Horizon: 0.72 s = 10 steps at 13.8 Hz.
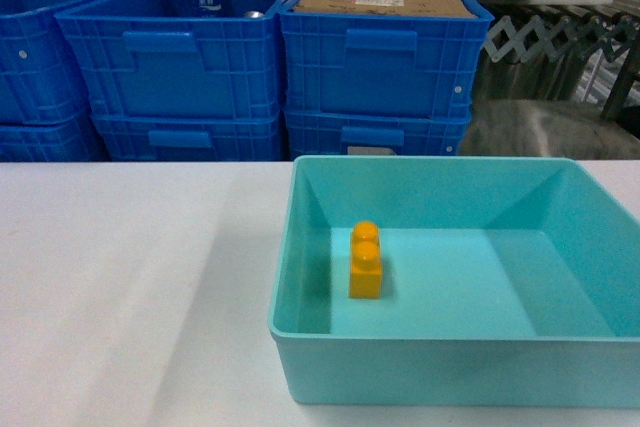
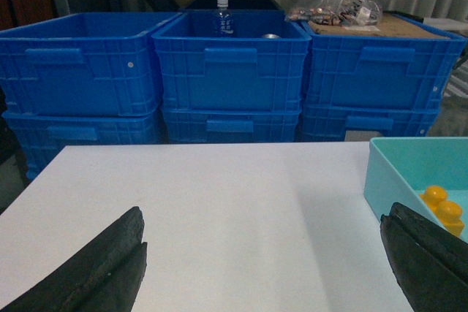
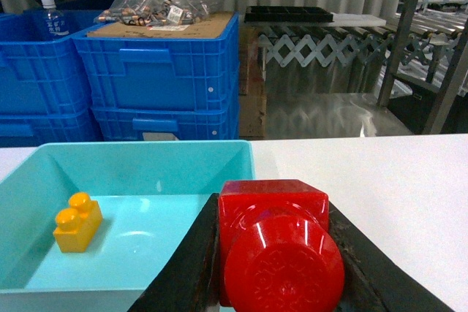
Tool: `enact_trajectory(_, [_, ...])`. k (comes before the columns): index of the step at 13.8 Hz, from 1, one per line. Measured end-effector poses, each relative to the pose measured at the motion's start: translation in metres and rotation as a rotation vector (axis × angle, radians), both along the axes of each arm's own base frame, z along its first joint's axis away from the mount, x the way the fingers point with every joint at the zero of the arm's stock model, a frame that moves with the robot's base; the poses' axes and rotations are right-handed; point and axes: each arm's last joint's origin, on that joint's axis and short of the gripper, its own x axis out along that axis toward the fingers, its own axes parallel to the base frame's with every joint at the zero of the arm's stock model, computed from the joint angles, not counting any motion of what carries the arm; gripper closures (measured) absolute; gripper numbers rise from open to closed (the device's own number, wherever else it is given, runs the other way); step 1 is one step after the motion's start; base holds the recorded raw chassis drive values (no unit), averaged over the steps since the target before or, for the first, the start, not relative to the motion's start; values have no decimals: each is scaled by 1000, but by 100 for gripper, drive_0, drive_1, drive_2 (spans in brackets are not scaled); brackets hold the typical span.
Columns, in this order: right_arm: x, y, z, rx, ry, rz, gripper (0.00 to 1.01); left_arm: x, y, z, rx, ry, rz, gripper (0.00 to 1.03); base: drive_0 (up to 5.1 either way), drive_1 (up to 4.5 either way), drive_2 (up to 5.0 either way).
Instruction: Pick red block from blue box to shelf
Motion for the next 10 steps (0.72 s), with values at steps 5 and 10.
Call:
enact_trajectory(5, [-7, 0, -2, 0, 17, 0, 73, 0, 0, 0, 0, 0, 0, 5, 0, 0, 0])
enact_trajectory(10, [-16, 0, -4, 0, 11, 2, 73, 0, 0, 0, 0, 0, -1, 5, 0, 0, 0])
